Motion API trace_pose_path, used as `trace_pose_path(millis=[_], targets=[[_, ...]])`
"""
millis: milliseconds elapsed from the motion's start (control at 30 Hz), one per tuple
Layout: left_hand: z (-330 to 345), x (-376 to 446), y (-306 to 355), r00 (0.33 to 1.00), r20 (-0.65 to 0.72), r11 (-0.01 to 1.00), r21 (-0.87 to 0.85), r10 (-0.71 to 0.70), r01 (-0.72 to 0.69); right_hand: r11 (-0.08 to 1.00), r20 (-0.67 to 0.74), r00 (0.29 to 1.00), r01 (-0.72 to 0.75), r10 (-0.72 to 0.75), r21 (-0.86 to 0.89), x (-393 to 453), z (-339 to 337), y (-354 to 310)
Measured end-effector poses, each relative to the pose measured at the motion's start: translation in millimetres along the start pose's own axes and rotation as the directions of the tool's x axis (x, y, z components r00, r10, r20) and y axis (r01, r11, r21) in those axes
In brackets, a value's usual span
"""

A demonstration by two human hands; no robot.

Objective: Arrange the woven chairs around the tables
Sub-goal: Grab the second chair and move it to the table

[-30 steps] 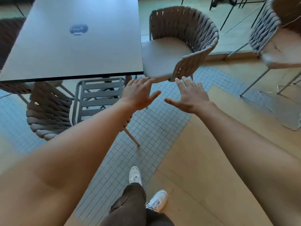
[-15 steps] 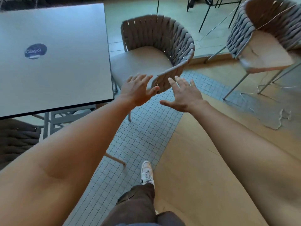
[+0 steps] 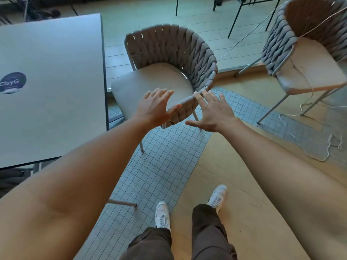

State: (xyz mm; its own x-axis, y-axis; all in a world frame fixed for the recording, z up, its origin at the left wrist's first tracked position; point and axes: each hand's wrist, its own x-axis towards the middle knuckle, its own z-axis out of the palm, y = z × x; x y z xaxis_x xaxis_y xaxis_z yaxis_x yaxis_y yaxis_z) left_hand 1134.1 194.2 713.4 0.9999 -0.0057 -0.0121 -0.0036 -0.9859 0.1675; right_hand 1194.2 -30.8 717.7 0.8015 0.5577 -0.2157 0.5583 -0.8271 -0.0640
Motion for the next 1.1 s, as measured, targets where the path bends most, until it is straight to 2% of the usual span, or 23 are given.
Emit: trace_pose_path(millis=[500, 767, 1100], targets=[[44, 118, 79, 0.956, -0.014, 0.955, -0.04, -0.293, 0.293, 0.968, 0.086, 0.966, 0.248, -0.245, -0.024, 115, -12, 158], [84, 168, 106, 0.924, 0.073, 0.92, -0.09, -0.375, 0.38, 0.935, 0.123, 0.93, 0.353, -0.345, -0.043, 183, -4, 202], [123, 250, 86, 0.915, 0.127, 0.912, -0.108, -0.383, 0.396, 0.906, 0.195, 0.896, 0.418, -0.399, -0.065, 277, 19, 228]])
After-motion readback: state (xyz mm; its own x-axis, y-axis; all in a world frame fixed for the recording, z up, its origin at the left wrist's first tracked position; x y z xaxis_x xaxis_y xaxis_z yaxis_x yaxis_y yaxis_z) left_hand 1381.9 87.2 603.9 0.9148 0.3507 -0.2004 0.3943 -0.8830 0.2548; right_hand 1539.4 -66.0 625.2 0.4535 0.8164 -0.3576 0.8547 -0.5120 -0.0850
